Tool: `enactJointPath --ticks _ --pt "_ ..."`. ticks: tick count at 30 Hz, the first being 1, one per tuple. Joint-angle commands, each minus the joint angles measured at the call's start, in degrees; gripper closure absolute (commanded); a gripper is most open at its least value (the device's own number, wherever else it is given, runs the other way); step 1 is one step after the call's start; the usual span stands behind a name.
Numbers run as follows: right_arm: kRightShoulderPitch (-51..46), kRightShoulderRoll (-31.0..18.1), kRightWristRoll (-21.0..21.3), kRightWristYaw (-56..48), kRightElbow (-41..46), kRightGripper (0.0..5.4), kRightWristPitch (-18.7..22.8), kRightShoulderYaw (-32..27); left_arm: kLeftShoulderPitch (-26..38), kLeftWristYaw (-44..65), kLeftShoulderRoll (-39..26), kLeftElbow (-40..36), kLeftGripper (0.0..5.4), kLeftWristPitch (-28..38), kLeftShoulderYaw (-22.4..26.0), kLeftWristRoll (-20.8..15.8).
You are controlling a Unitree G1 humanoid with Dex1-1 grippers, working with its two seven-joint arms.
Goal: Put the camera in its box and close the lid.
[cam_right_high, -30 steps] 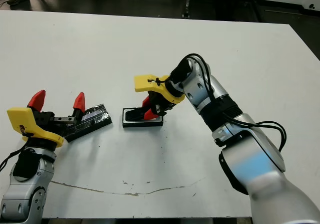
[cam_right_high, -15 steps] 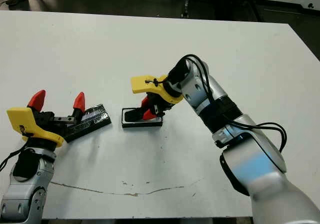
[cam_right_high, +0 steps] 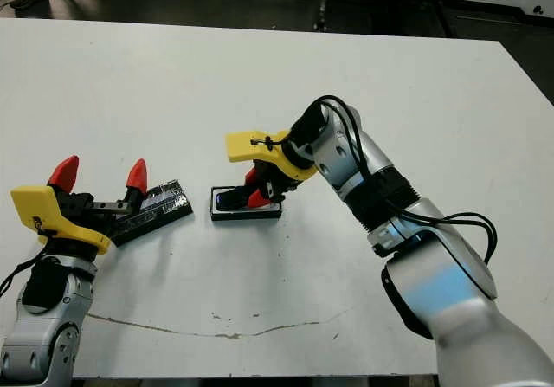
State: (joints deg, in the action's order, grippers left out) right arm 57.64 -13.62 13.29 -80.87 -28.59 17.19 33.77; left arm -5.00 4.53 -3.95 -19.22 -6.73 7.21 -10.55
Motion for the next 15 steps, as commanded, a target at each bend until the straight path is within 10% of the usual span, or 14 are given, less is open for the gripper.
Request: enactJointPath --ticks 1,7,15 --pt "-2.34 0.78 -1.37 -2.02 -2.47 3.37 -3.75 1.42 -0.96 0.09 0.05 0.07 0.00 -0.08 0.03 -0.15" --pt "-1.10 0.07 -1.19 -4.15 -6.36 2.54 -16.31 2.34 -0.91 0.01 0.00 0.26 0.00 -0.07 0.06 -0.03" --pt "-0.03 0.36 -1.31 -4.63 -8.82 1.55 -20.22 1.89 -1.07 0.40 -0.26 -0.14 0.00 -0.60 0.06 -0.38"
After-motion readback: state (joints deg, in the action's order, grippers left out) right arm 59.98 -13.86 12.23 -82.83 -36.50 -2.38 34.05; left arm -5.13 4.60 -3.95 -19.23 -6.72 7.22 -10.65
